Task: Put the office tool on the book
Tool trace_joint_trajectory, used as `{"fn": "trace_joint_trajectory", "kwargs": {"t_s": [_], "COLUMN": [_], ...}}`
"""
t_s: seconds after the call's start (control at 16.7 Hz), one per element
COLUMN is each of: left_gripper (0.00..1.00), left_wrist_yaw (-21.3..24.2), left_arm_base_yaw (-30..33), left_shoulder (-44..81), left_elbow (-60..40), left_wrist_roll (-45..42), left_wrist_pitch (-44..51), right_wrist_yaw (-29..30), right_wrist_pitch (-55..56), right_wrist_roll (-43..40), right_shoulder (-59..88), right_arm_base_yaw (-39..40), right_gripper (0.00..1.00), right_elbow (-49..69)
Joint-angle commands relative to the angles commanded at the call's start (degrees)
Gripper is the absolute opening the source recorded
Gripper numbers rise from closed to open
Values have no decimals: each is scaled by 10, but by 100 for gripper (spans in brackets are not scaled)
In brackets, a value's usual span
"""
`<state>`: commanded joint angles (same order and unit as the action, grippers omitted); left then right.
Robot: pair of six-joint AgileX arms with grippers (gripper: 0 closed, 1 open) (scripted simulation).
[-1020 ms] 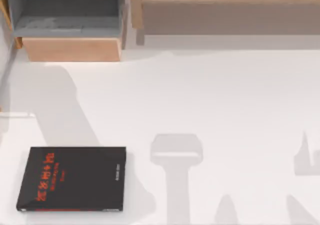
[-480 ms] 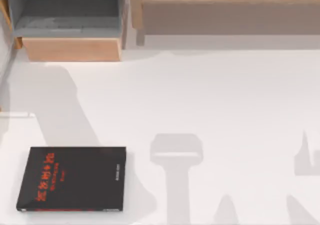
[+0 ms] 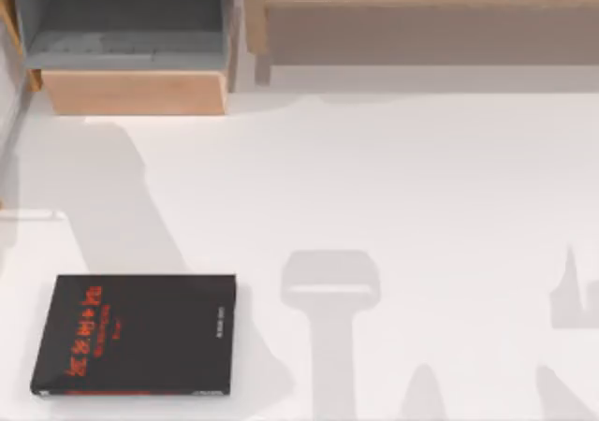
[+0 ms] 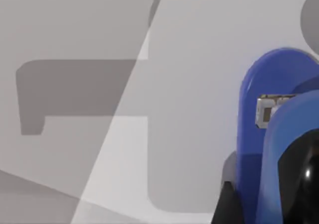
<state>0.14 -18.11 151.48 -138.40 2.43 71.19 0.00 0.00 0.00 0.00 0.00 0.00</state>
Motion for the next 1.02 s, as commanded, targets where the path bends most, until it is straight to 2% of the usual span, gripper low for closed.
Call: {"fn": "trace_joint_trajectory", "kwargs": {"t_s": [0.48, 1.02], "left_gripper": [0, 0], "left_wrist_yaw": [0, 1], "left_arm_base_yaw": [-3, 20], "left_shoulder": [-16, -256], "left_elbow": [1, 95], "left_wrist_roll": [13, 180], "left_wrist_pitch": [-5, -83], "right_wrist_yaw": [0, 0], "right_wrist_pitch": [0, 0], "right_wrist_roll": [0, 0], "right_shoulder": [0, 0], "right_arm_base_yaw": [0, 0], "right_gripper": [100, 100], "right_elbow": [0, 0]}}
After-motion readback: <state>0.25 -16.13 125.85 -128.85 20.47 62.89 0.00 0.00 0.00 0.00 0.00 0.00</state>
